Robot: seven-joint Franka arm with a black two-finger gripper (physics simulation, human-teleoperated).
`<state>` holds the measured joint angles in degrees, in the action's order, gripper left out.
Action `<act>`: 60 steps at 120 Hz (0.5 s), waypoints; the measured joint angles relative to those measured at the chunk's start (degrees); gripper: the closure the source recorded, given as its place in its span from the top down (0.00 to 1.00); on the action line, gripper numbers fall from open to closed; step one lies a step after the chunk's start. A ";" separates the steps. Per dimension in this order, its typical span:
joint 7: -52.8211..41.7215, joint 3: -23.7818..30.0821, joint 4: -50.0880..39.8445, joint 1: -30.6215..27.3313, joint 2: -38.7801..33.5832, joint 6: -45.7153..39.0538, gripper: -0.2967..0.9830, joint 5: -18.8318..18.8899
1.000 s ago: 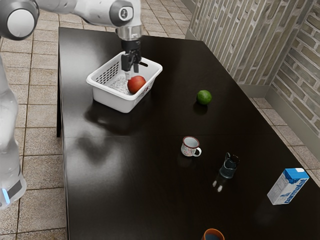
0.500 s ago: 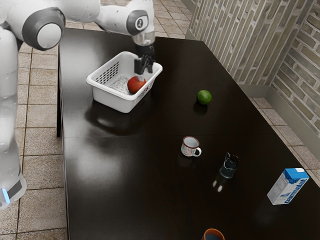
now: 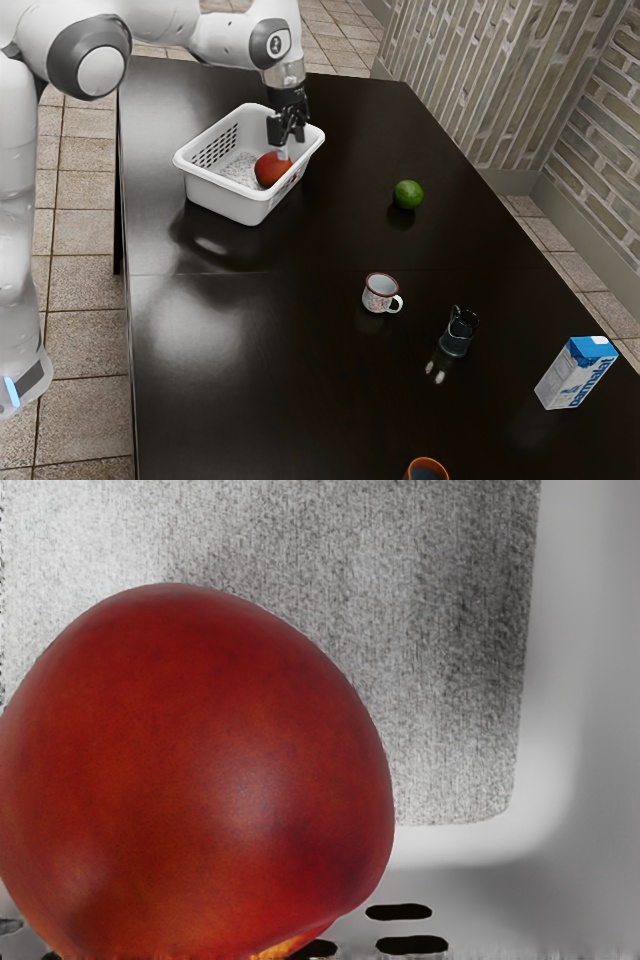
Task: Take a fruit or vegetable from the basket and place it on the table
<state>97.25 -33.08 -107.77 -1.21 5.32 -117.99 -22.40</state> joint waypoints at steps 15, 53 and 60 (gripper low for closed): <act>-0.41 0.06 -3.53 0.24 -1.61 -0.26 0.77 -0.97; -1.16 0.03 -6.94 -0.24 -1.46 -0.66 0.77 -2.05; -1.28 0.02 -7.84 -0.12 -1.46 -0.69 0.77 -2.37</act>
<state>95.98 -33.05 -115.61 -1.33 3.86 -118.68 -24.77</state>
